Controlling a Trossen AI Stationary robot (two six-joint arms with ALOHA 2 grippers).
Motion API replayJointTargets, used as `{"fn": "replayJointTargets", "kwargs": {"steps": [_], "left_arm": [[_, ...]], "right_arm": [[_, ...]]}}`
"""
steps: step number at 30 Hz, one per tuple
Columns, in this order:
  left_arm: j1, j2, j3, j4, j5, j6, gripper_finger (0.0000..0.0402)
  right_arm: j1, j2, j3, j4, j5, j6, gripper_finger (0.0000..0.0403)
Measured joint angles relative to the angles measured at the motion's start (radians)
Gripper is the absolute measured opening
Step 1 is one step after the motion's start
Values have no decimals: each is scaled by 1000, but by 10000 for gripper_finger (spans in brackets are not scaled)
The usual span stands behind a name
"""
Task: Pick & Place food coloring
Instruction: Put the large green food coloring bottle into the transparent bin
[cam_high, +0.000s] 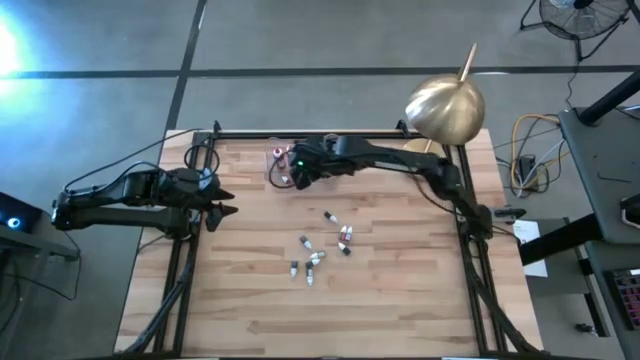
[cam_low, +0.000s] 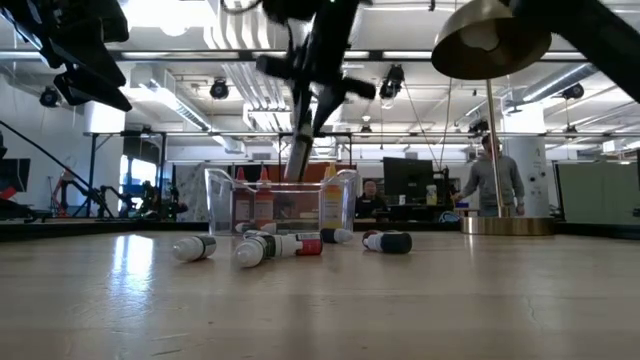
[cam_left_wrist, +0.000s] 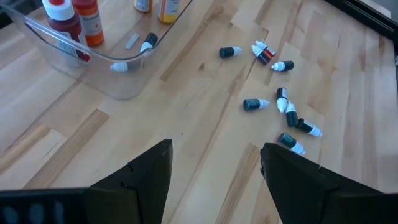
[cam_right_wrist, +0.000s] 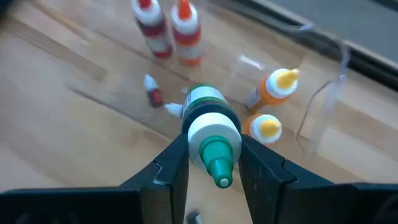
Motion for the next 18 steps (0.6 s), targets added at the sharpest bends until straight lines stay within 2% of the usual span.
{"fn": "replayJointTargets", "kwargs": {"steps": [5,10,18], "left_arm": [[0,0,0,-1,0,-1,218],[0,0,0,-5,0,-6,218],[0,0,-28,-11,0,-9,218]], "right_arm": [[-48,99,78,-36,-132,-20,107],[-73,151,71,-92,-178,-27,107],[-88,159,72,-98,-217,-35,108]]}}
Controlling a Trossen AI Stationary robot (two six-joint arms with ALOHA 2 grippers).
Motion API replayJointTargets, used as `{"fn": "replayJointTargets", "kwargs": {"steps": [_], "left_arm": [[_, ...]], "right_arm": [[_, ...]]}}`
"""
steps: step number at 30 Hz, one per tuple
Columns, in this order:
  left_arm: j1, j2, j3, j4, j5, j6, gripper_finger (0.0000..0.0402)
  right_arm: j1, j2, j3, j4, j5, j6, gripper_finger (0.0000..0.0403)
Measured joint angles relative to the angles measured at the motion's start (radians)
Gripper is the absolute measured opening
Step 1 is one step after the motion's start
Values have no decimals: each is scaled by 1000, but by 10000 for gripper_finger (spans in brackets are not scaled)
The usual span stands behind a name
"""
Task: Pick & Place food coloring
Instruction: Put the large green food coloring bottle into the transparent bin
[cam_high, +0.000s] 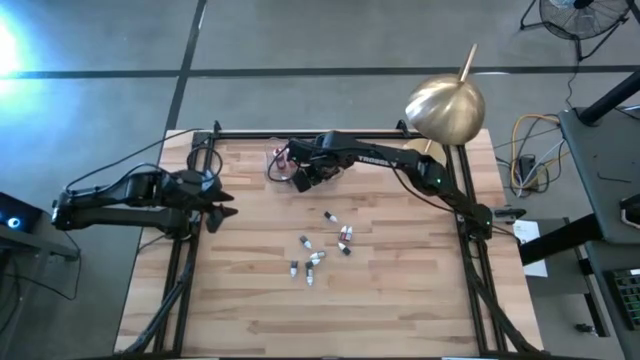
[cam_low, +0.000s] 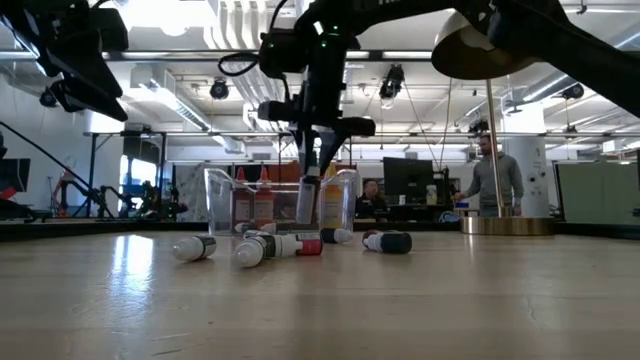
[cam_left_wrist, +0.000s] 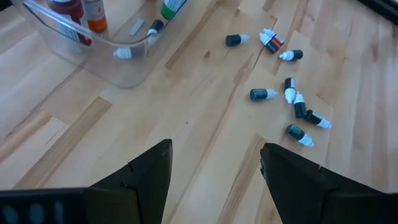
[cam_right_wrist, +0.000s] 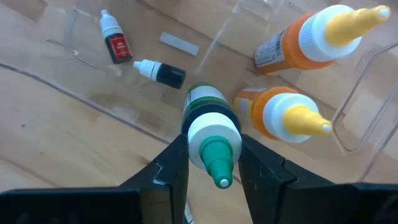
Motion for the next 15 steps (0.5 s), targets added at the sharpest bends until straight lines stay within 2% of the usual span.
{"fn": "replayJointTargets", "kwargs": {"steps": [9,15], "left_arm": [[0,0,-28,24,0,-5,218],[0,0,-28,24,0,-5,218]], "right_arm": [[-6,1,0,7,2,-4,143],[-6,1,0,13,51,-6,155]]}}
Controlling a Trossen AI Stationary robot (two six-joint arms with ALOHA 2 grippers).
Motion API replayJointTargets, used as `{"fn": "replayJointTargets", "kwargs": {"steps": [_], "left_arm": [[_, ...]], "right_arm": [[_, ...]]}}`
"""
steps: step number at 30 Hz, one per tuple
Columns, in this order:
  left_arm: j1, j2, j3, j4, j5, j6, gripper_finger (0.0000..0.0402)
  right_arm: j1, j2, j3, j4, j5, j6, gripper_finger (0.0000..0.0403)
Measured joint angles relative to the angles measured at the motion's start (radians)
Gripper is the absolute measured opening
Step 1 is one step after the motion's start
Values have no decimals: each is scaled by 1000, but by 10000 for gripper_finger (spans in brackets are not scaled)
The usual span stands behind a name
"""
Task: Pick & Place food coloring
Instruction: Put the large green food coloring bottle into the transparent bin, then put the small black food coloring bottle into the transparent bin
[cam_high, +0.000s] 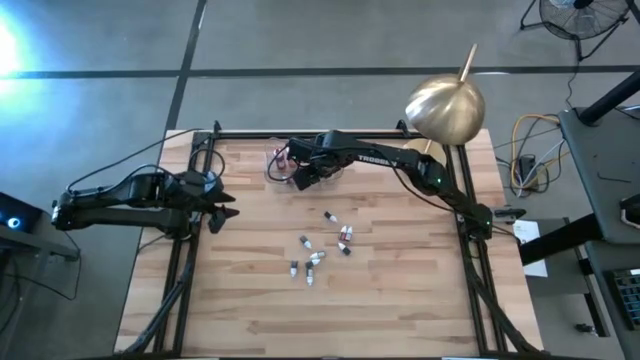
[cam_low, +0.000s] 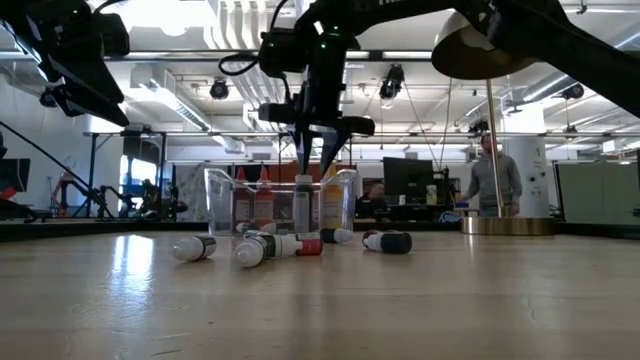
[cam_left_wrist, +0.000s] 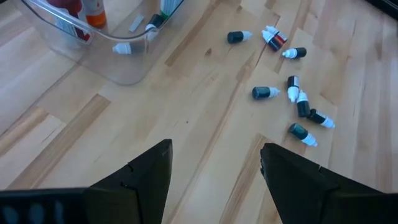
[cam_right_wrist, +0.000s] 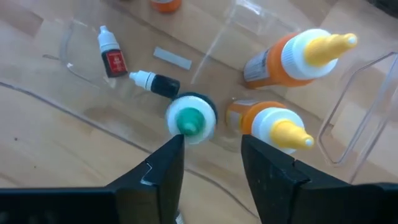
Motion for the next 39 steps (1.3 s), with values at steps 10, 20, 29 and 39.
{"fn": "replayJointTargets", "kwargs": {"steps": [10,20,29,39], "left_arm": [[0,0,-4,-1,0,8,218],[0,0,-4,-1,0,13,218],[0,0,-6,0,0,19,218],[0,0,-6,-1,0,20,218]], "right_arm": [[61,-55,-1,-2,7,-107,156],[239,-77,-120,-175,-149,-301,150],[234,-89,-409,145,-216,-198,152],[197,-112,-520,250,-104,-184,156]]}}
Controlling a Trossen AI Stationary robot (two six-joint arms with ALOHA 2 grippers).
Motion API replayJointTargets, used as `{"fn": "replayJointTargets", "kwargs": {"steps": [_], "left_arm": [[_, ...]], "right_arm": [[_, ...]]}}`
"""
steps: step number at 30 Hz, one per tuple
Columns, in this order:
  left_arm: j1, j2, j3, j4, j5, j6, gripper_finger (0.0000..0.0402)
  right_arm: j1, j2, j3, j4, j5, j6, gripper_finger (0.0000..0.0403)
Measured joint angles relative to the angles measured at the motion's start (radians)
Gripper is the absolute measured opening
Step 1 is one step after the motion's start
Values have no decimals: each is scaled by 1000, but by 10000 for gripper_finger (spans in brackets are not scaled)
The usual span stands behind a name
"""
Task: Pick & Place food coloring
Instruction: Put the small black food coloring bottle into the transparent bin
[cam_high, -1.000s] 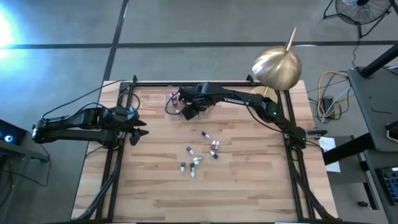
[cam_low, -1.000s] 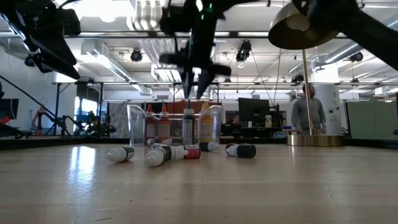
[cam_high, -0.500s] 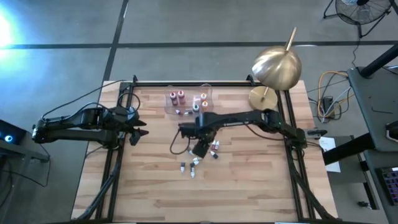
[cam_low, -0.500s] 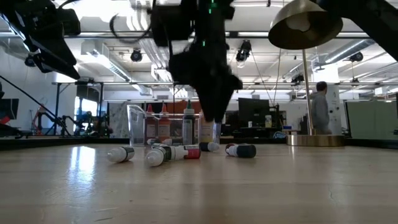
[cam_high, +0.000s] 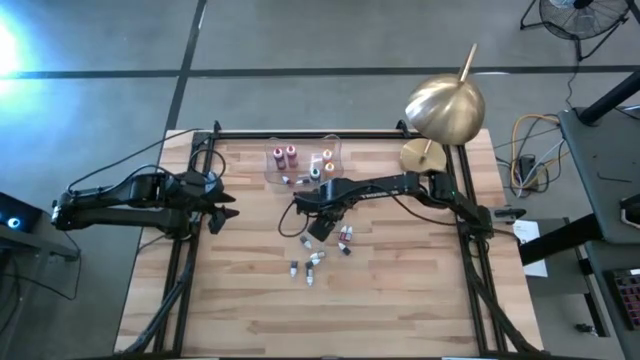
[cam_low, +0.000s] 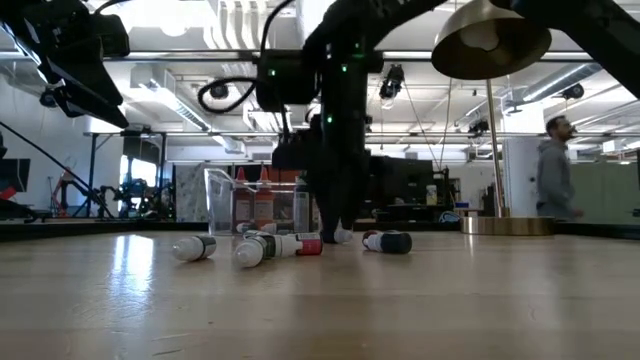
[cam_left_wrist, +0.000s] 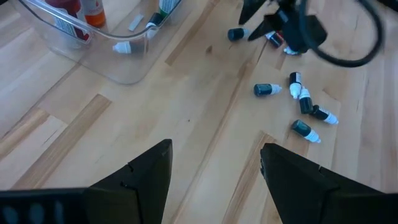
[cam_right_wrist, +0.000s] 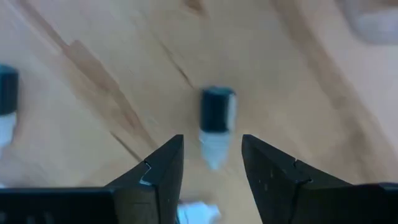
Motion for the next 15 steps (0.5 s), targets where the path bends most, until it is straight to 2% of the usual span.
{"fn": "replayJointTargets", "kwargs": {"steps": [5,8,15], "left_arm": [[0,0,-2,0,0,0,218],[0,0,-2,0,0,0,218],[0,0,-2,0,0,-2,218]], "right_arm": [[-16,-2,-67,113,-18,39,149],[-16,-4,-76,124,-3,36,138],[-15,-5,-84,126,3,30,65]]}}
